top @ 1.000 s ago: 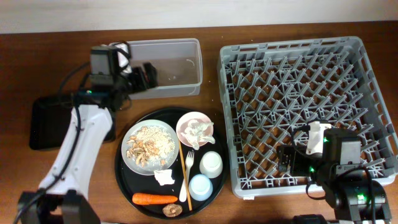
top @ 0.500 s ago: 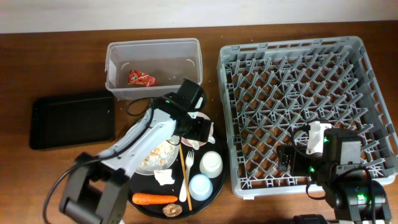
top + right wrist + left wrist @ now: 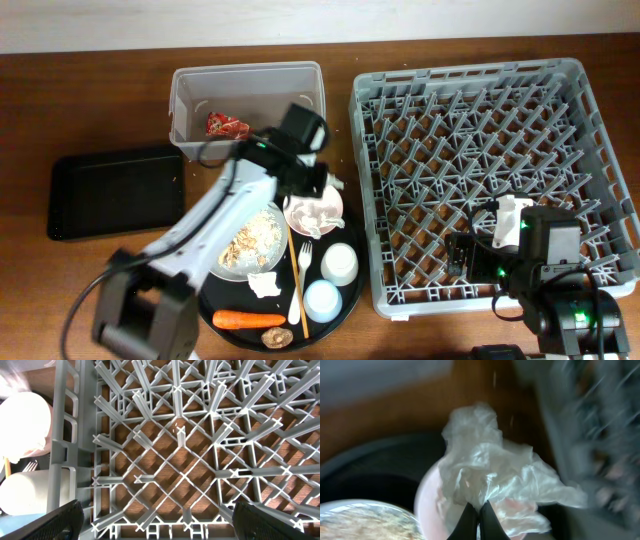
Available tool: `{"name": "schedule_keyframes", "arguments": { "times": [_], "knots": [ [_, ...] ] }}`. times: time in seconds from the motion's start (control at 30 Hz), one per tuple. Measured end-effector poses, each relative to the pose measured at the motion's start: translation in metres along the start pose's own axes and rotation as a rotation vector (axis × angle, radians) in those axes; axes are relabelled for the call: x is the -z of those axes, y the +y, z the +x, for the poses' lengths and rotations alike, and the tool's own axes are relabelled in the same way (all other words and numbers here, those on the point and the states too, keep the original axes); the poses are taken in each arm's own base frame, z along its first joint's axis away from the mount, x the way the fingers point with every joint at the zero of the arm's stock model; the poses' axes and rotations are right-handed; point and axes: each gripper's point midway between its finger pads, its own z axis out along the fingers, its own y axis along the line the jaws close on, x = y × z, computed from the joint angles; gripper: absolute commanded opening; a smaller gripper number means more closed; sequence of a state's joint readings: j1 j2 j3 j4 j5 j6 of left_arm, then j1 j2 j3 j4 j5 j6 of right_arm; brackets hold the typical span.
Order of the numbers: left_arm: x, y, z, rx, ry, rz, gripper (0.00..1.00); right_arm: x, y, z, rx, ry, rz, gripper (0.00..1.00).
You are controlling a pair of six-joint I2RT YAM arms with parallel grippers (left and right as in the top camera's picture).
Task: Sort waste into correct bins and load items into the dishwasher rack
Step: 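Reach the left gripper into the pink bowl and grasp the tissue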
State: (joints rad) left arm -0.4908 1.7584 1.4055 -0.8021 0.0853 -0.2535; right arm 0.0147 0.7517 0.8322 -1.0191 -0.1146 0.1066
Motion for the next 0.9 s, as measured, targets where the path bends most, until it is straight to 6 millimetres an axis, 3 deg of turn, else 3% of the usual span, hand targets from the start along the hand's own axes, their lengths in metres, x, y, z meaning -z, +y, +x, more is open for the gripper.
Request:
{"name": "schedule_keyframes", "arguments": {
  "times": [0.07, 0.13, 0.23, 0.27, 0.33, 0.37, 0.47, 0.6, 0.63, 0.67, 0.8, 0.9],
  "knots": [
    [0.047, 0.016, -0.046, 0.039, -0.190, -0.010, 0.00, 0.000, 0.000, 0.000, 0.000, 0.000, 0.000, 0.98],
    [0.073, 0.041, -0.080, 0.081, -0.341, -0.057, 0.00, 0.000, 0.000, 0.000, 0.000, 0.000, 0.000, 0.99],
    [0.088, 0.084, -0.118, 0.148, -0.507, -0.138, 0.01, 0.000, 0.000, 0.000, 0.000, 0.000, 0.000, 0.98],
    [0.090, 0.102, -0.136, 0.174, -0.574, -0.163, 0.06, 0.000, 0.000, 0.000, 0.000, 0.000, 0.000, 0.98],
    [0.075, 0.118, -0.147, 0.189, -0.596, -0.185, 0.25, 0.000, 0.000, 0.000, 0.000, -0.001, 0.000, 0.98],
    [0.060, 0.124, -0.151, 0.195, -0.594, -0.190, 0.47, 0.000, 0.000, 0.000, 0.000, 0.001, 0.000, 0.98],
    [0.022, 0.134, -0.148, 0.202, -0.544, -0.204, 0.68, 0.000, 0.000, 0.000, 0.000, 0.000, 0.000, 0.98],
    [0.019, 0.129, -0.137, 0.197, -0.492, -0.181, 0.66, 0.000, 0.000, 0.000, -0.001, 0.002, 0.000, 0.98],
    [0.017, 0.118, -0.116, 0.191, -0.398, -0.123, 0.67, 0.000, 0.000, 0.000, 0.000, 0.000, 0.000, 0.98],
    [0.022, 0.108, -0.110, 0.184, -0.372, -0.084, 0.73, 0.000, 0.000, 0.000, -0.001, 0.000, 0.000, 0.98],
    [0.032, 0.036, -0.017, 0.138, -0.008, 0.078, 0.75, 0.000, 0.000, -0.001, -0.002, -0.002, 0.000, 0.98],
    [0.021, -0.004, 0.018, 0.069, 0.132, 0.116, 0.75, 0.000, 0.000, 0.000, -0.002, -0.001, 0.000, 0.98]
  ]
}}
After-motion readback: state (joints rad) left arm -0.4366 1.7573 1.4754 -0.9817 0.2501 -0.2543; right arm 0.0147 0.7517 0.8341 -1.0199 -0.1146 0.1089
